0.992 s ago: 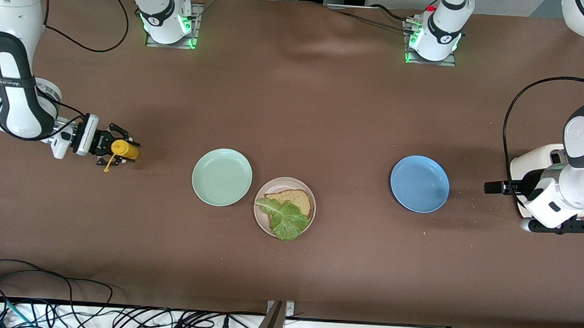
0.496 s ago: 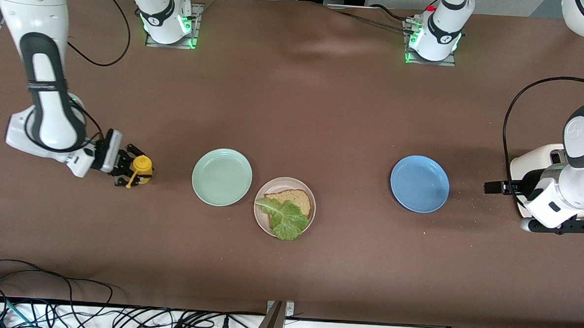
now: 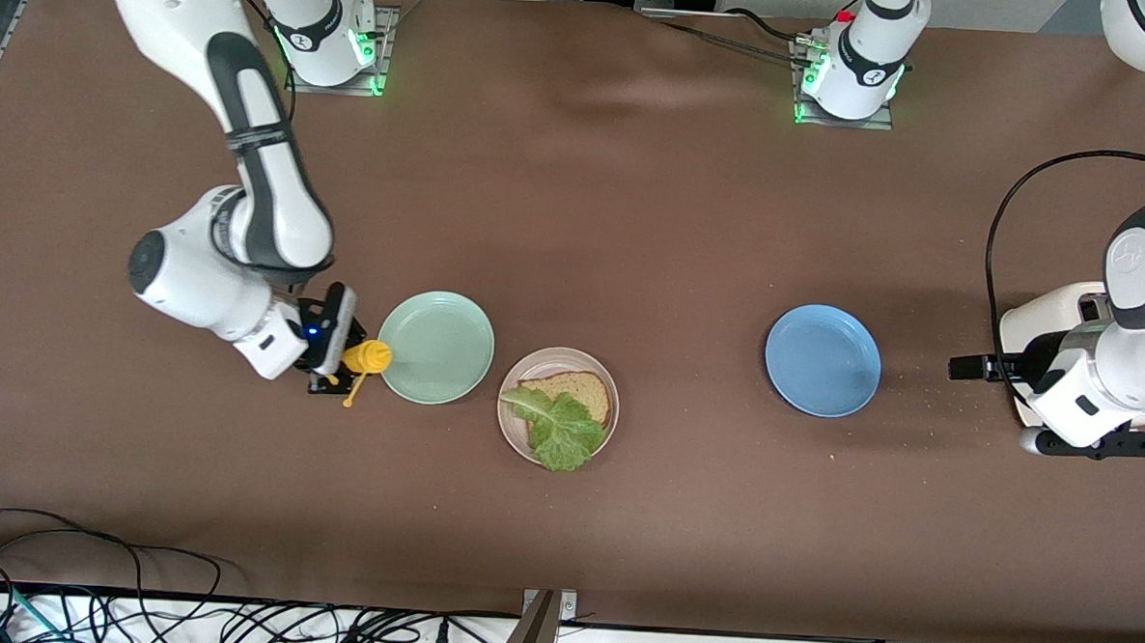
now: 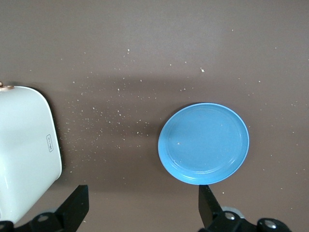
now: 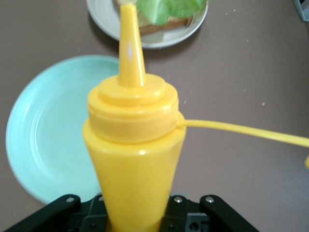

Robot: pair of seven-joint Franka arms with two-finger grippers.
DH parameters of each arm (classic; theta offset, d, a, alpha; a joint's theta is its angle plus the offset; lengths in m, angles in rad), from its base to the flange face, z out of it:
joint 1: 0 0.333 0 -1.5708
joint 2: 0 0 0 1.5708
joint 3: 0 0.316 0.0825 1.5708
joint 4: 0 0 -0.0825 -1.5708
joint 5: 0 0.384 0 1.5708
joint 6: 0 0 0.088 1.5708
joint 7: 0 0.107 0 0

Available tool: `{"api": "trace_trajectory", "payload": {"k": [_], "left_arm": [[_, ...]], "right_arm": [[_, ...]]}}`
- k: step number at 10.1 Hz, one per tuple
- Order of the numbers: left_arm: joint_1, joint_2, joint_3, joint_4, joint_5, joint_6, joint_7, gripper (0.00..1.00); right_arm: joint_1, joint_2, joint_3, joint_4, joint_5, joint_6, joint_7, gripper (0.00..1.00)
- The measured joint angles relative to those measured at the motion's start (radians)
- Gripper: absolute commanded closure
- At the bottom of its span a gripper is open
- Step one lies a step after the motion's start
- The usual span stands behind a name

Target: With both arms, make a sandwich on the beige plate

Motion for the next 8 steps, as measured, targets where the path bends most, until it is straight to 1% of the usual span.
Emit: {"api": "trace_trajectory", "payload": {"k": [1,3,4,5,7,8], "left_arm": [[0.000,0.000,0.000,0.000,0.000,0.000,0.000,0.00],[0.000,0.000,0.000,0.000,0.000,0.000,0.000,0.00],[0.000,0.000,0.000,0.000,0.000,0.000,0.000,0.00],[0.000,0.000,0.000,0.000,0.000,0.000,0.000,0.00],[0.000,0.000,0.000,-0.001,0.000,0.000,0.000,0.00],[0.000,0.000,0.000,-0.001,0.000,0.000,0.000,0.00]], "right_arm": [[0.042,0.001,0.000,0.018,-0.123,0.013,0.156,1.00],[0.131,0.016,0.002,0.048,-0.408,0.024,0.479,1.00],[0.171,0.032,0.002,0.058,-0.523,0.026,0.623,1.00],[0.205,0.057,0.003,0.075,-0.615,0.027,0.741,1.00],[0.259,0.114,0.001,0.112,-0.770,0.027,0.936,1.00],[0.282,0.137,0.001,0.128,-0.866,0.013,1.043,1.00]]}}
